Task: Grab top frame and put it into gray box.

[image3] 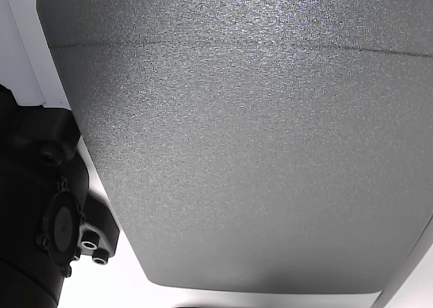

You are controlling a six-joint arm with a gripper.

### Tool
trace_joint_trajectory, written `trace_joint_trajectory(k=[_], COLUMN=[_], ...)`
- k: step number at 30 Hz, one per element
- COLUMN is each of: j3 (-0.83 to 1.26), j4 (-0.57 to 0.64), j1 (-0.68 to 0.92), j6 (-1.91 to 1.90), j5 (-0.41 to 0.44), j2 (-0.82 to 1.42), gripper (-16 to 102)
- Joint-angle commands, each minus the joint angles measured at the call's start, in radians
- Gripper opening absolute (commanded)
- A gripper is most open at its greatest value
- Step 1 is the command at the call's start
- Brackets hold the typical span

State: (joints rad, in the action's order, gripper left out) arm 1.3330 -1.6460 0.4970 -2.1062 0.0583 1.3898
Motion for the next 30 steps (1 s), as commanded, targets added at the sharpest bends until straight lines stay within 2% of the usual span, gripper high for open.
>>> trace_joint_trajectory(k=[1,30], j3=[-0.025,-0.018], j4=[-0.011,-0.011], j1=[-0.018,-0.025], j6=[-0.006,-0.006], j5=[-0.003,-0.028], j2=[0.018,-0.008], gripper=[-13,-13])
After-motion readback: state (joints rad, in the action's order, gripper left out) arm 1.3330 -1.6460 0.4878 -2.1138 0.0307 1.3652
